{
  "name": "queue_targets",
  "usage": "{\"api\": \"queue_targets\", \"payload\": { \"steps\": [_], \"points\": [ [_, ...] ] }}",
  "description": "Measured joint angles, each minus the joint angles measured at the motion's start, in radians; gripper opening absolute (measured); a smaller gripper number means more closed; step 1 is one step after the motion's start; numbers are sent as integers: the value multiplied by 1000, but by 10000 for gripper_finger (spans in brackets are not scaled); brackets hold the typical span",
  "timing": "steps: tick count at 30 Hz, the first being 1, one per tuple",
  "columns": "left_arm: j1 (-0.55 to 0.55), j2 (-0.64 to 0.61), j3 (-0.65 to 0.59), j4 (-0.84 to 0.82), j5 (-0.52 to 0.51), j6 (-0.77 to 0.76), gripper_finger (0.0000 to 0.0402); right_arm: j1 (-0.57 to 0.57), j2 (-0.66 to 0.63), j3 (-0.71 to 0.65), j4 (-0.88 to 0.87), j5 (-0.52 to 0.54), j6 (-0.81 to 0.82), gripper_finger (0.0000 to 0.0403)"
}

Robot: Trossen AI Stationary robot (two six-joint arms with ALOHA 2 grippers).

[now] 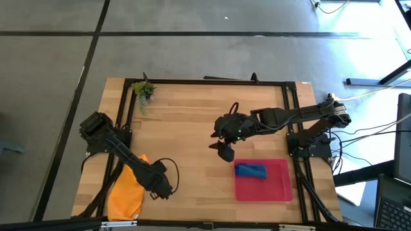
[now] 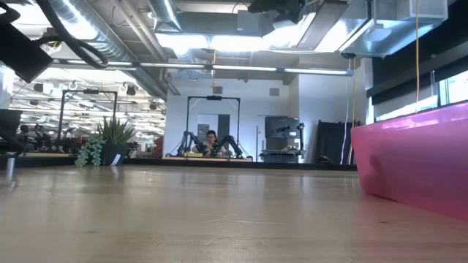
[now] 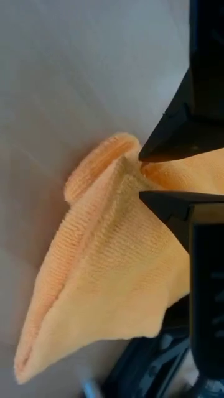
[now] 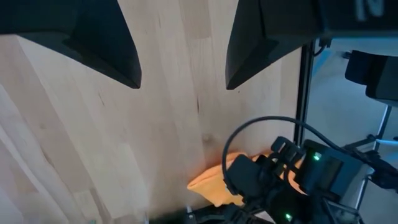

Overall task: Roll microfiber towels into tight, uniform cylinder then place into a basket
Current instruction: Move the orange microfiber towel to the center of the table

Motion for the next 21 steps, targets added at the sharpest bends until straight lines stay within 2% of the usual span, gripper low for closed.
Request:
{"api": "queue_targets", "payload": {
  "steps": [12,21],
  "points": [
    [-60,-1,0,-21,-3,0,71,-12,0,0,44,2,-2,234],
    [-106,-1,0,-44,-70,-3,71,-12,0,0,43,0,-4,234]
  ]
}}
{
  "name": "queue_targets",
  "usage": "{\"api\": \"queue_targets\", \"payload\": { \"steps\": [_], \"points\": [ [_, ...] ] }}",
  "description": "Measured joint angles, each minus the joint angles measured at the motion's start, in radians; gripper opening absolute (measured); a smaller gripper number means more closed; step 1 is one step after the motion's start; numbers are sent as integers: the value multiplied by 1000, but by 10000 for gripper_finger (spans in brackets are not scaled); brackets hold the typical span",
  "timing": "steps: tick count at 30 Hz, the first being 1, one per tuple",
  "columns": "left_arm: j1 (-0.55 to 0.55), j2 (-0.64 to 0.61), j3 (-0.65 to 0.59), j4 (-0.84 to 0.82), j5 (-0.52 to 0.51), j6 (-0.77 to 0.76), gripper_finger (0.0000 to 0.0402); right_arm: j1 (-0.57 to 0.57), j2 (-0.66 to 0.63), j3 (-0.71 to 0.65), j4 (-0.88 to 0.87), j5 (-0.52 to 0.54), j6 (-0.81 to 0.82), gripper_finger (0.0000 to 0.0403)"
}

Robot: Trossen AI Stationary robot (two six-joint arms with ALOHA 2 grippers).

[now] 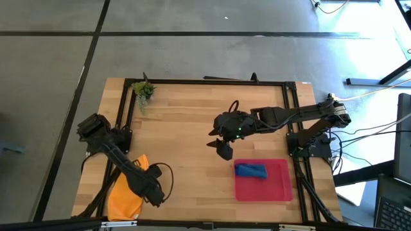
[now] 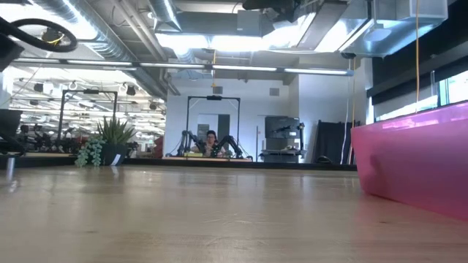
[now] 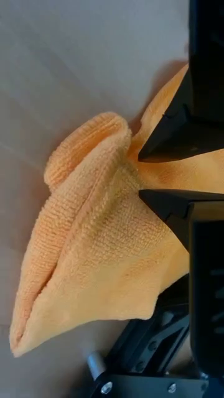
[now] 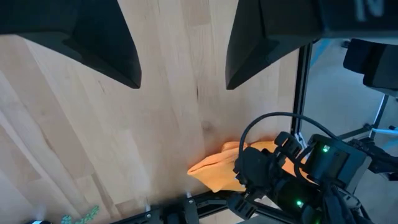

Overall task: Roll microfiber towels into tight, uniform cylinder then place into a basket
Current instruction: Move the orange microfiber towel to the center of the table

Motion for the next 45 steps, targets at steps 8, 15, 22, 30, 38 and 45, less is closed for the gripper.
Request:
{"api": "queue_targets", "payload": {
  "steps": [8,15,22,30,38,45],
  "points": [
    [-39,0,0,-29,-108,7,71,0,0,0,-1,0,2,234],
    [-53,2,-35,1,-164,5,71,0,0,0,-1,0,5,234],
    [-48,3,-92,19,-141,1,63,0,0,0,-1,0,7,234],
    [4,1,-72,14,-127,119,2,-1,0,0,-2,0,4,234],
    [129,-74,-45,41,-166,244,0,-14,-46,0,-13,-2,-21,234],
    [267,-197,-45,74,-281,293,0,-17,-112,0,-24,-9,-62,234]
  ]
}}
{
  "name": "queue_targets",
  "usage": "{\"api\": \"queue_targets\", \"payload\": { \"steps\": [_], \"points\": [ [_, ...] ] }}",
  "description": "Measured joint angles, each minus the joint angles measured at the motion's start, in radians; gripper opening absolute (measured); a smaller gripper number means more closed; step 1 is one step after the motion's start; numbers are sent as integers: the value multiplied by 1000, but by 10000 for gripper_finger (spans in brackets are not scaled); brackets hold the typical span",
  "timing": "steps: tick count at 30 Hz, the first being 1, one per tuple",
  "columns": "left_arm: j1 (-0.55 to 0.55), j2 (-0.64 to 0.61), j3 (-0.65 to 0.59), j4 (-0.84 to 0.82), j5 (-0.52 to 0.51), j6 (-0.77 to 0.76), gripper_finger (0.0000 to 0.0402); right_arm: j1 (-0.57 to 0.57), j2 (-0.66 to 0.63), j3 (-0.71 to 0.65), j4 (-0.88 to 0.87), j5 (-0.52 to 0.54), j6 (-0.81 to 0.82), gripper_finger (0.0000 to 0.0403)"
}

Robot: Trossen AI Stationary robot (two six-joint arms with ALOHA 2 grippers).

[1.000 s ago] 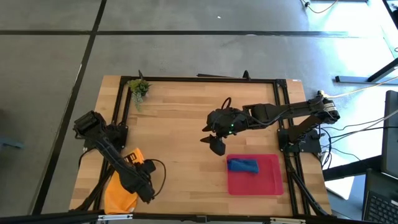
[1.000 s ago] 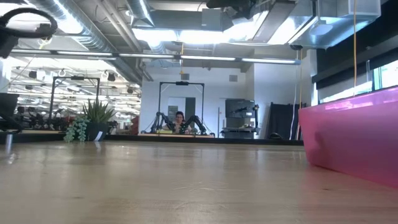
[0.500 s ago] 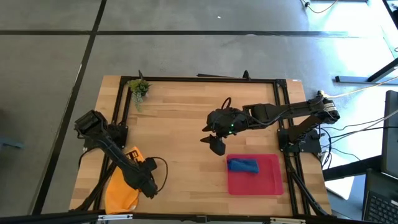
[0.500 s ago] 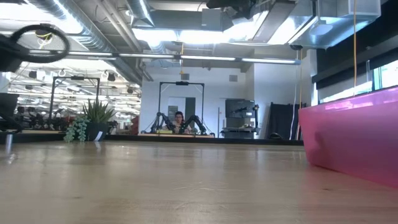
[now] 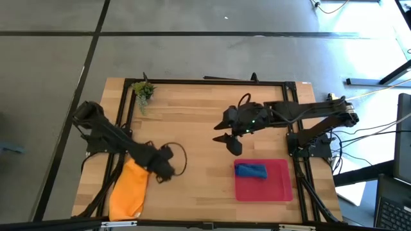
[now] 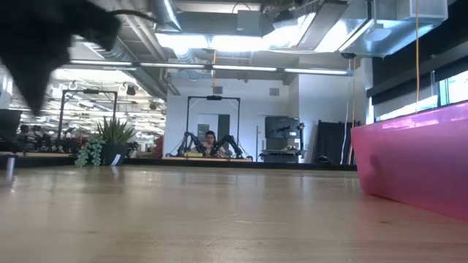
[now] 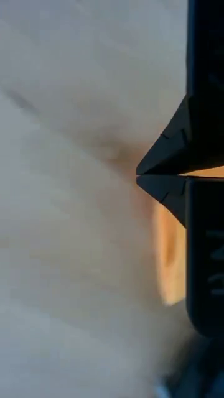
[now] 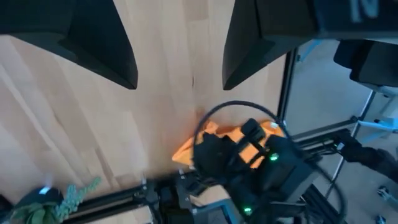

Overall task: Roll microfiber towels into tight, uniform cylinder then place into a basket
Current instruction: Move the orange microfiber towel to the center of the table

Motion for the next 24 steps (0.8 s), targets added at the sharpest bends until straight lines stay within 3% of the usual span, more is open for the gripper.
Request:
{"api": "queue_targets", "payload": {
  "steps": [4,8,17,24],
  "points": [
    [102,-51,0,45,-36,87,0,-1,-16,0,-3,0,-20,234],
    [154,-81,0,56,7,103,0,-1,-16,0,-6,0,-20,234],
    [35,-115,1,34,203,-263,0,-1,-16,0,-5,-2,-20,234],
    [-40,-87,0,28,192,-288,15,-1,-16,0,10,-2,-45,234]
  ]
}}
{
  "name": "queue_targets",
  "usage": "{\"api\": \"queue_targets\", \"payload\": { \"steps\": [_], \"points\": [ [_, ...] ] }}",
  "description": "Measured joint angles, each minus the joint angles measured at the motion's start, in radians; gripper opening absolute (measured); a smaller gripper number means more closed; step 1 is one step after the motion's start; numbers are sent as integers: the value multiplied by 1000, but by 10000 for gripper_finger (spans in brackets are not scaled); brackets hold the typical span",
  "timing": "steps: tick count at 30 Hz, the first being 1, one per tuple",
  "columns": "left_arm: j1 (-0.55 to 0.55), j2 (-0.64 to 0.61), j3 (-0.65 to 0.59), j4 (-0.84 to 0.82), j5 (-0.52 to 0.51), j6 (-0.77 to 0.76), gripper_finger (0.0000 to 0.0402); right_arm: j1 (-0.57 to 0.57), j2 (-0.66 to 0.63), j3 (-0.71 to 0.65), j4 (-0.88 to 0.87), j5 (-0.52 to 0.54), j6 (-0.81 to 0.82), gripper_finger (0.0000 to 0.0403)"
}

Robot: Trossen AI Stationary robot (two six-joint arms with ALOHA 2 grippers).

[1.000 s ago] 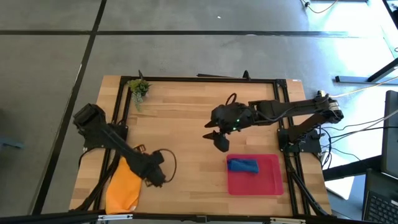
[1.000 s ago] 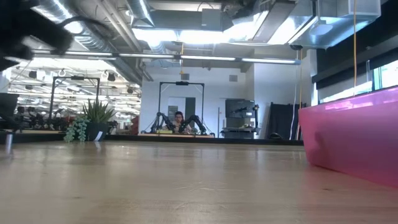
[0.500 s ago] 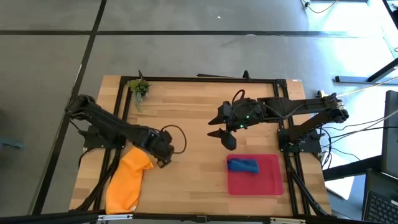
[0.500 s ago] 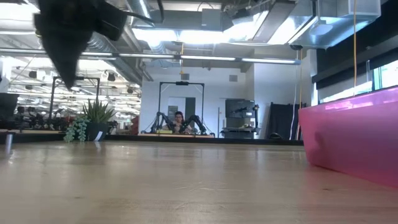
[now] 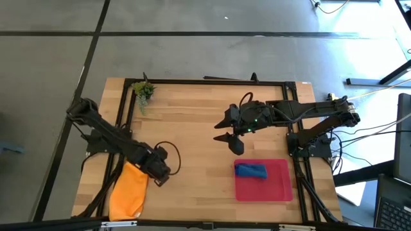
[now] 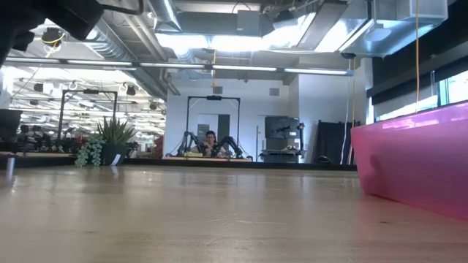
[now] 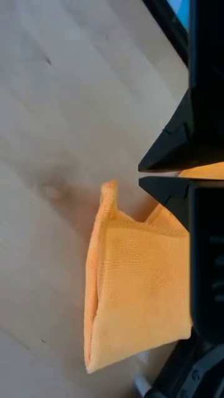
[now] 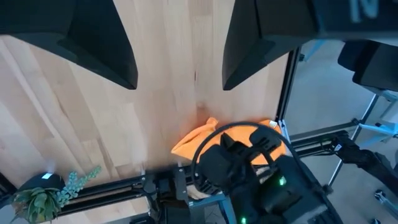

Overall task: Roll microfiber towels into tight, uniform cylinder then place into a basket
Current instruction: Move the orange microfiber towel to the center of the table

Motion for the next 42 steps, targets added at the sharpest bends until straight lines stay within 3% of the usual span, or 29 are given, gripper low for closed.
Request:
{"api": "queue_targets", "payload": {
  "steps": [14,21,26,31,42],
  "points": [
    [13,19,0,-79,-2,-5,85,0,0,0,6,0,-20,234],
    [10,19,-18,-81,-55,-28,83,0,0,0,5,0,-23,234],
    [9,19,-105,-35,23,-120,85,0,0,0,5,0,-24,234],
    [7,19,-149,80,51,-3,82,0,0,0,5,0,-23,234],
    [-12,19,-200,103,34,19,81,-1,1,0,5,1,-17,234]
  ]
}}
